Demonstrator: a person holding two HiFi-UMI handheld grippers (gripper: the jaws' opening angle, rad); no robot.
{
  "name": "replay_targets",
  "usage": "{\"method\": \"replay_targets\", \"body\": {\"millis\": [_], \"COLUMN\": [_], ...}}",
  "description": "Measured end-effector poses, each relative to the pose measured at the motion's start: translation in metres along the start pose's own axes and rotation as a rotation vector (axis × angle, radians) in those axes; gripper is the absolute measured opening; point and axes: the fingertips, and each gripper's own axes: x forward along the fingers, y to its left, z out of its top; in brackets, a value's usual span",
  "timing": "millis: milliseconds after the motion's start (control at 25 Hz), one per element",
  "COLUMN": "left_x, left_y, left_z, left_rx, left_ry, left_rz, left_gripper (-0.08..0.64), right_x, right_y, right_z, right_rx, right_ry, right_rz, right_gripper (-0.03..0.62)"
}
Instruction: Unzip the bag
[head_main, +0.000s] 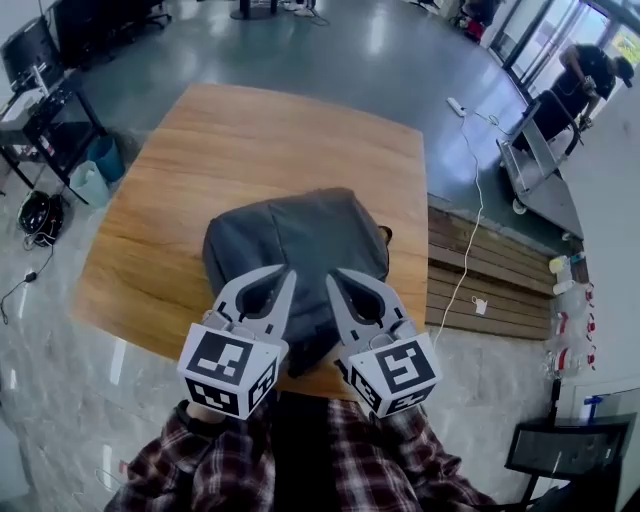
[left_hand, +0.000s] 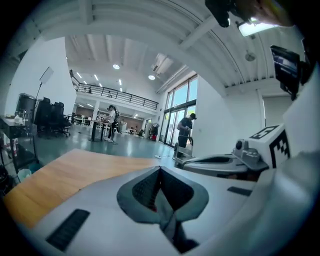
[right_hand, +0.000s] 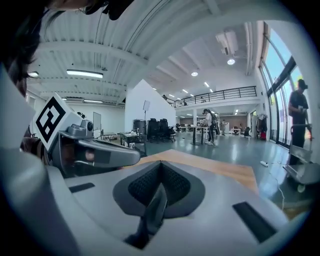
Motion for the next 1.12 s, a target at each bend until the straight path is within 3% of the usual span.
{"method": "replay_targets", "body": {"millis": [440, 1120], "left_x": [-0.006, -0.004], "left_y": [-0.014, -0.025], "left_z": [0.002, -0.022], "left_rx": [0.026, 0.006], "left_ry": [0.000, 0.057], "left_rz": [-0.022, -0.045], "left_gripper": [0.009, 0.009], "right_x": [-0.006, -0.023], "right_y": [0.010, 0.015], "right_z": [-0.003, -0.014], "right_rx": [0.035, 0.096], "right_ry": [0.000, 0.019], "right_rz": [0.024, 0.033], "right_gripper": [0.011, 0.011]}}
